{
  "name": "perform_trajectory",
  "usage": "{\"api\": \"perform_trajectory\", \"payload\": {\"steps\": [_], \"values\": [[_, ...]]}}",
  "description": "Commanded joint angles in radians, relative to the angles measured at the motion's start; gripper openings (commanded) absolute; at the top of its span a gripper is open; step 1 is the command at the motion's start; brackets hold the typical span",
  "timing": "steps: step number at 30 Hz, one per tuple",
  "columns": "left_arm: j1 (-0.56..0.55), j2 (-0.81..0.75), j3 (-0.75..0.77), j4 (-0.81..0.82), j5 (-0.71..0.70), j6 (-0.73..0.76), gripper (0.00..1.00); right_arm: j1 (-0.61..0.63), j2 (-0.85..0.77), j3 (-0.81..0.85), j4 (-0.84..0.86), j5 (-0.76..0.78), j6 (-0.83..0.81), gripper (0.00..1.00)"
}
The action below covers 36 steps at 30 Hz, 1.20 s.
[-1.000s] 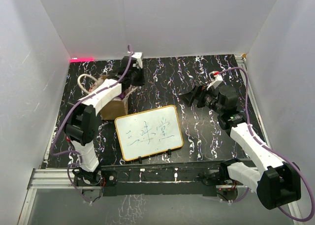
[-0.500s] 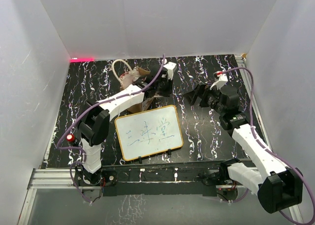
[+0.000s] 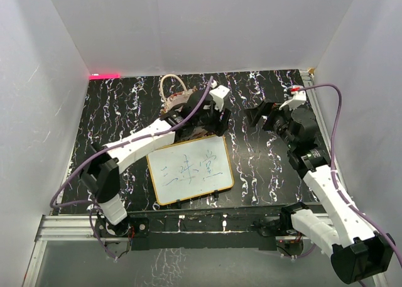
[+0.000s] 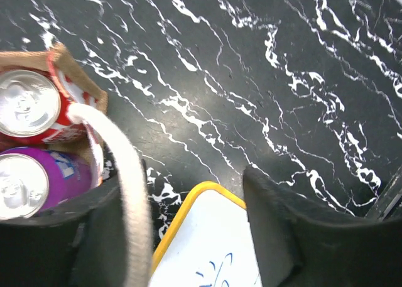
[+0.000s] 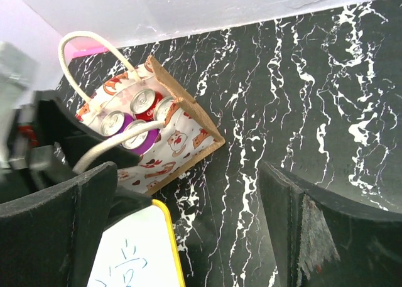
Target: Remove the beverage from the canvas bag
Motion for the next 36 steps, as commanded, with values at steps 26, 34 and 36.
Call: {"api": "perform_trajectory", "payload": {"steps": [26, 34, 36], "values": [[0.541, -0.206, -0.237, 0.222, -0.097, -0.043, 0.92, 0.194, 0.625, 0.672, -0.177, -0.093, -0.145, 0.98], [0.569, -0.130, -0.211, 0.206, 0.030, -0.072, 0.73, 0.363, 0.935, 1.040, -0.374, 0.166, -0.179, 0.96], [0.578, -0.118, -0.207, 0.201, 0.037, -0.083, 0.67, 0.395, 1.011, 1.113, -0.421, 0.245, -0.179, 0.95]]}}
